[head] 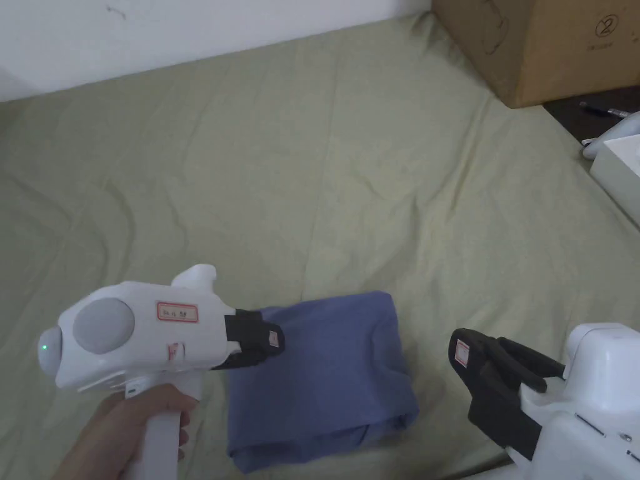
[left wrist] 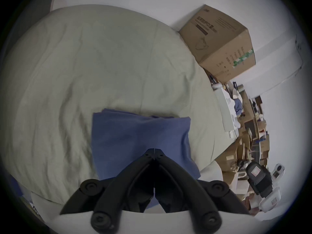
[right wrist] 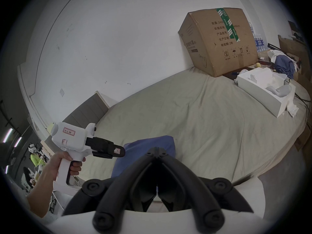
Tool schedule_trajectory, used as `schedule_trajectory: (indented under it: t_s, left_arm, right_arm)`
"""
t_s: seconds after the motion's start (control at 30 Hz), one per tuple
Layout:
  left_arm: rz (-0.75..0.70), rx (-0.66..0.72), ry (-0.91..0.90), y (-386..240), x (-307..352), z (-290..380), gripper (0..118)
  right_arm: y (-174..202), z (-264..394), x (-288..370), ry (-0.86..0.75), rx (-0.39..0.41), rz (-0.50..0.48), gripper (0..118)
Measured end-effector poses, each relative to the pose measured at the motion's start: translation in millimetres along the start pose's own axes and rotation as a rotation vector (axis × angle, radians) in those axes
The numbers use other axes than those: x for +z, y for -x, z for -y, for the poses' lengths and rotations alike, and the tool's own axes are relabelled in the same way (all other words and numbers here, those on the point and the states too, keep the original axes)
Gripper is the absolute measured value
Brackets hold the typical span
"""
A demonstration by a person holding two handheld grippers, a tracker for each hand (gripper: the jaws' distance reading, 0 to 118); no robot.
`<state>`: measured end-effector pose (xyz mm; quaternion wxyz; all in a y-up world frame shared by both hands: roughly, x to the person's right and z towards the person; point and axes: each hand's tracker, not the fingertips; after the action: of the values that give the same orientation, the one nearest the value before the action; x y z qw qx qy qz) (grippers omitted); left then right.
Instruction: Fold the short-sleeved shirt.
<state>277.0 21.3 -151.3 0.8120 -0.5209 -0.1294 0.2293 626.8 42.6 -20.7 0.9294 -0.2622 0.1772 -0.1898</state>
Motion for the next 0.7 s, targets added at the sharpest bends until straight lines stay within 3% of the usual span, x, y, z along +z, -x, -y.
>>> schedule_trajectory:
  t_s: [0.13,0.3,0.47,0.57,0.7]
  left_arm:
    - [0.14,-0.028,0.047,-32.5,-21.6,3.0,0]
    - [0.007,-0.111,0.148,-57.3,-74.9,4.3,0]
    - [0.057,-0.064,0.223,-63.5,-114.7,18.9,0]
    - [0.035,-0.191,0.219,-87.7,-120.4,25.9,0]
    - [0.213,-0.131,0.244,-100.0,-111.9,25.0,0]
  right_arm:
    - [-3.4,1.6,-1.1,0.012,0.01,0.014,0]
    - [-11.8,-1.8,2.9,0.009,-0.011,0.033,0]
    - [-20.5,-2.4,9.0,0.012,-0.012,0.063,0]
    - [-23.6,-2.3,9.2,0.018,-0.017,0.076,0]
    - [-21.5,-5.2,9.9,0.019,-0.005,0.081,0]
